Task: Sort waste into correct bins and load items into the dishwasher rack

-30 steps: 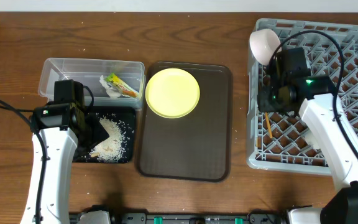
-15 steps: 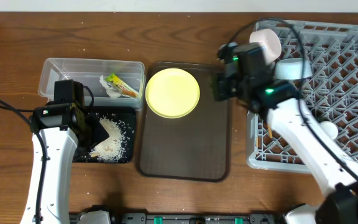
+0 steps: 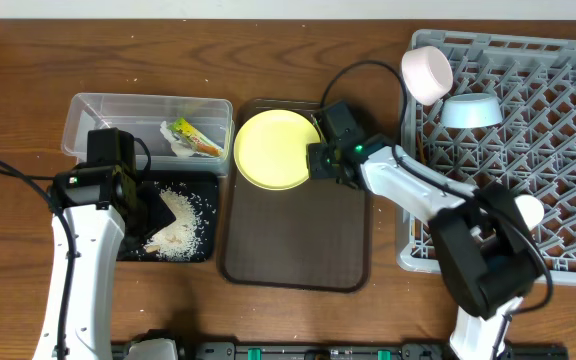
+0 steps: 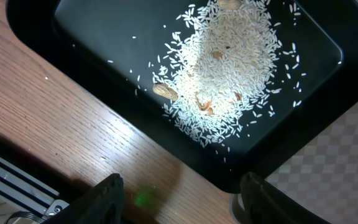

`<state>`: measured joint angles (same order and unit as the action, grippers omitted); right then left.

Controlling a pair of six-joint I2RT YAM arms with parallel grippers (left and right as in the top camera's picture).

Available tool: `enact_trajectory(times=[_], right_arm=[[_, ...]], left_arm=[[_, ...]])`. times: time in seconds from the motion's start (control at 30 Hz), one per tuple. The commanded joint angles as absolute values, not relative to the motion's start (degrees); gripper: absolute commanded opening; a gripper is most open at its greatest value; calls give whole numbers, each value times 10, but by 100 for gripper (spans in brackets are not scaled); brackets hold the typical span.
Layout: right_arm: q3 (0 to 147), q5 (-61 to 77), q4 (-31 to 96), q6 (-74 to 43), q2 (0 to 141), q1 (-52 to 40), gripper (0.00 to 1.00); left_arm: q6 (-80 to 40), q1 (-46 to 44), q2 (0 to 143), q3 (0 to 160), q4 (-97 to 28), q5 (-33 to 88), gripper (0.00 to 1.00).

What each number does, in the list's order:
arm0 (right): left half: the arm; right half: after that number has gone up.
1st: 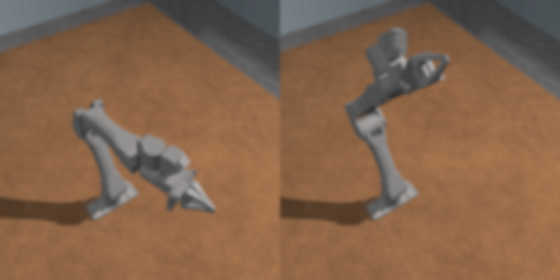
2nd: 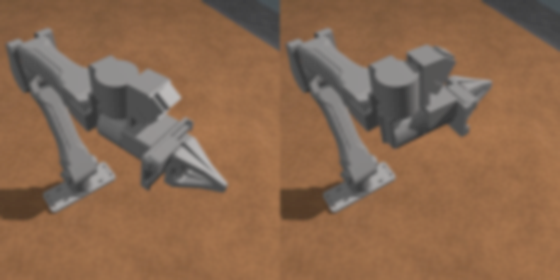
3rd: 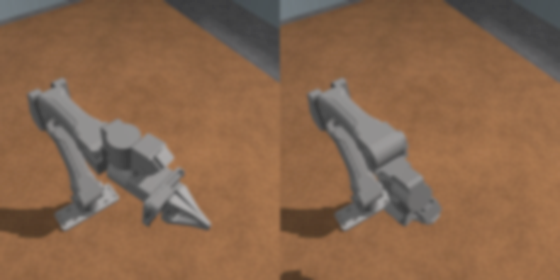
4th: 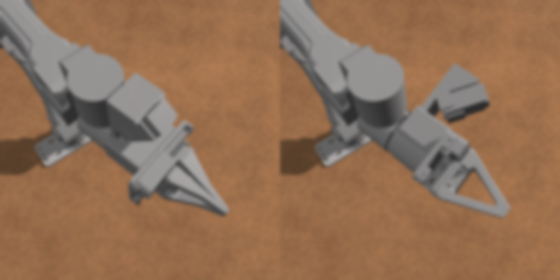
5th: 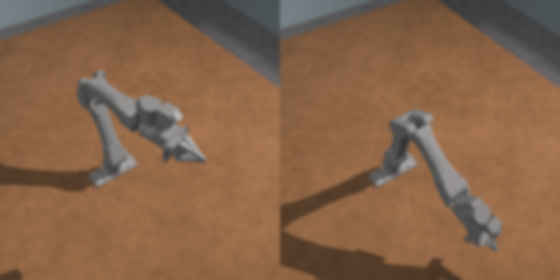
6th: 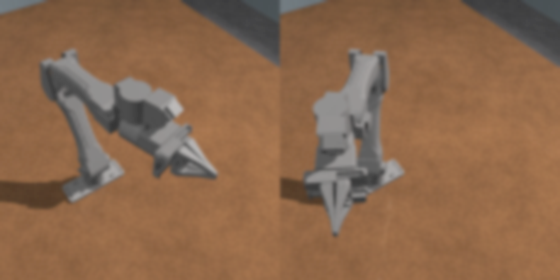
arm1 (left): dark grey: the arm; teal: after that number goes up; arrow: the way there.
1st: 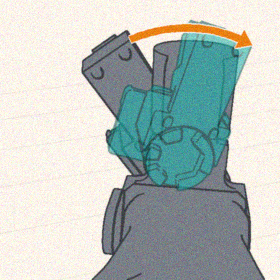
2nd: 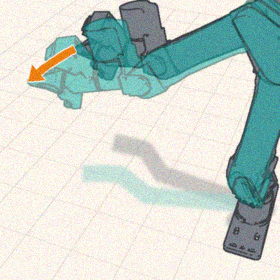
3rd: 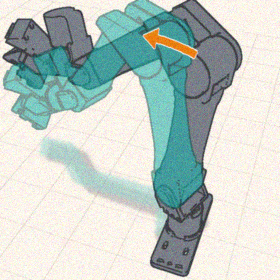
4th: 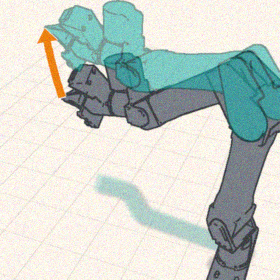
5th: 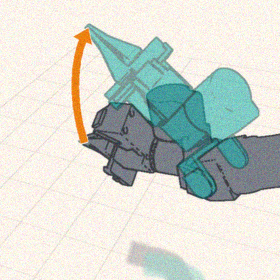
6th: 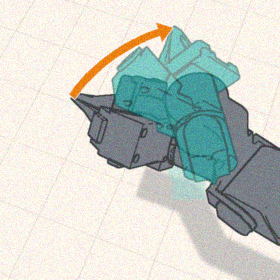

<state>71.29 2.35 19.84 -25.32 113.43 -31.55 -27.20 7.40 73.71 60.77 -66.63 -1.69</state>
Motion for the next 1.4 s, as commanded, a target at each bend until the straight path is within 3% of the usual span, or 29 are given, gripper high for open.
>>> enact_trajectory(times=[0.0,0.27,0.37,0.87,1.1,1.37], right_arm=[[715,4,198,-283,1155,-321,41],[715,-11,214,-282,1133,-313,8],[715,-31,236,-267,1103,-302,2],[715,-140,384,-119,821,-225,1],[715,-313,474,-84,717,-174,1],[715,-510,544,-84,716,-131,1]], left_arm=[[-277,76,733,605,-668,-19,63],[-278,76,733,605,-668,-19,63],[-277,76,733,605,-668,-19,63],[-277,76,733,605,-668,-19,63],[-277,76,733,605,-668,-19,63],[-278,76,733,605,-667,-19,63]])
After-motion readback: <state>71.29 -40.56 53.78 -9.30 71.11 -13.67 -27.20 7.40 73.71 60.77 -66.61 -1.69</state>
